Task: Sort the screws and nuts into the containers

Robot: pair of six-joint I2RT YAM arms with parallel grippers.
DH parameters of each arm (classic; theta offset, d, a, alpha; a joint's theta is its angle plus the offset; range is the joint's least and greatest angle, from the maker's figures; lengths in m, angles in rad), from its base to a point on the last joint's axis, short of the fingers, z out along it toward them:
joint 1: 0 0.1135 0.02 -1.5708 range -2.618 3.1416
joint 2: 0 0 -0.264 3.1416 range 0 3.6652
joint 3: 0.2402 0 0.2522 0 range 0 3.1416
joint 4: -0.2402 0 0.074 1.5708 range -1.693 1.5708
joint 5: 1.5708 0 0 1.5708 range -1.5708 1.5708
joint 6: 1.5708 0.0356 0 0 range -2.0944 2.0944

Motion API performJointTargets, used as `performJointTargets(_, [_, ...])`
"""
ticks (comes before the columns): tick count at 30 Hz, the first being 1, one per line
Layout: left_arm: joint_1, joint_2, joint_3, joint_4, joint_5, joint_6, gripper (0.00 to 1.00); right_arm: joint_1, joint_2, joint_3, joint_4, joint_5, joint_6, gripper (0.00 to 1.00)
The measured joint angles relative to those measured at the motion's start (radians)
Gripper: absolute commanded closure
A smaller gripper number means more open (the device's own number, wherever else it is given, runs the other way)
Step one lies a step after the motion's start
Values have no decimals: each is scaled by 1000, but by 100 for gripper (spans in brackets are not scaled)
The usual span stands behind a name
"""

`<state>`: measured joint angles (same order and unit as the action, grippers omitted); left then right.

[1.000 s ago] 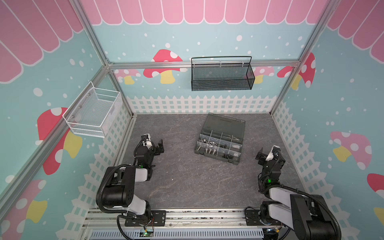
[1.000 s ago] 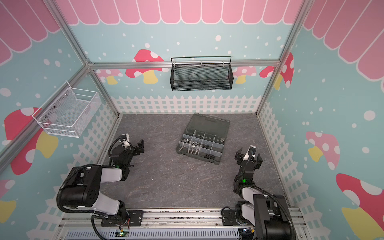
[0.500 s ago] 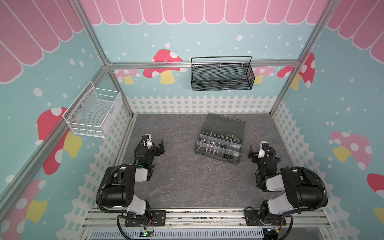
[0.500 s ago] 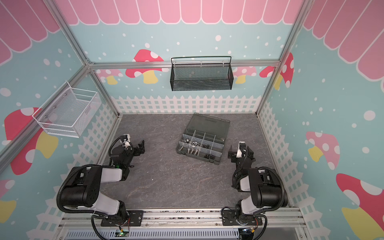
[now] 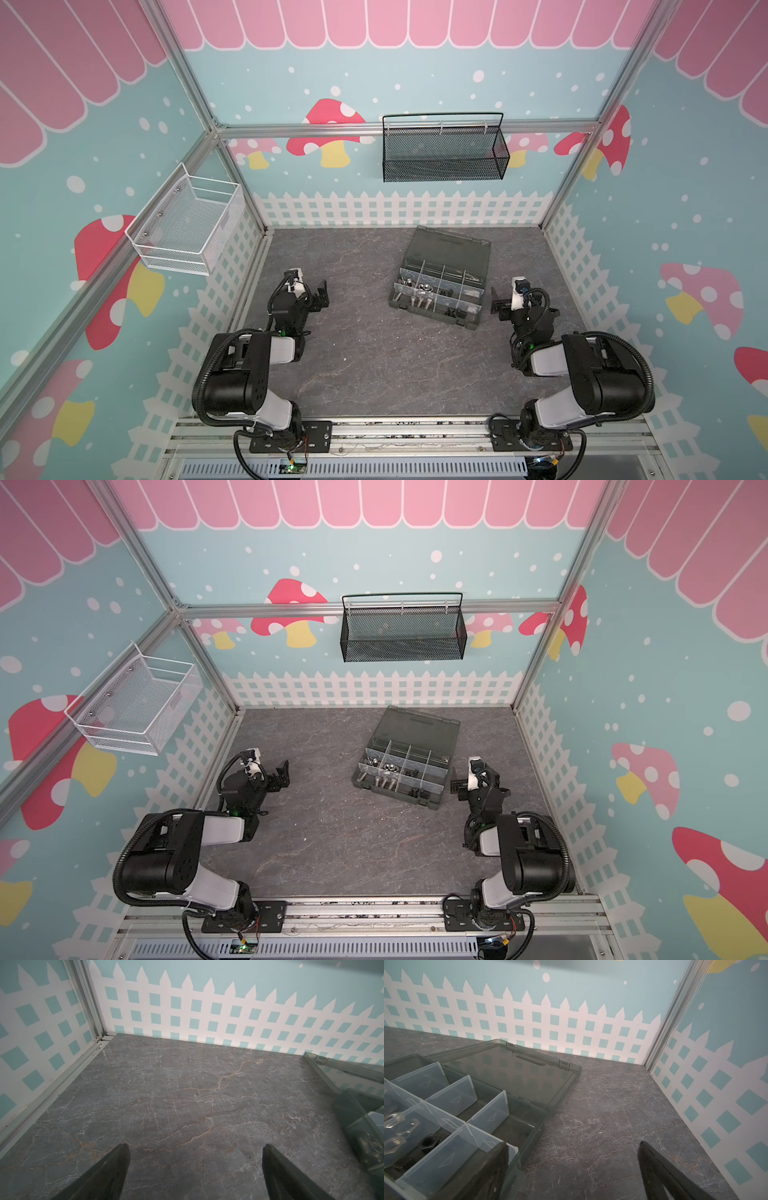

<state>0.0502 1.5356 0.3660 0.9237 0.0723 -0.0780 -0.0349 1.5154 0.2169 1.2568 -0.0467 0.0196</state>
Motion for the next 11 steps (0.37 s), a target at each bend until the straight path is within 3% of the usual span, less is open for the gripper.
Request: performJointTargets(11, [0, 0, 0, 0, 0, 0, 1, 0, 0, 0, 0, 0, -5, 2])
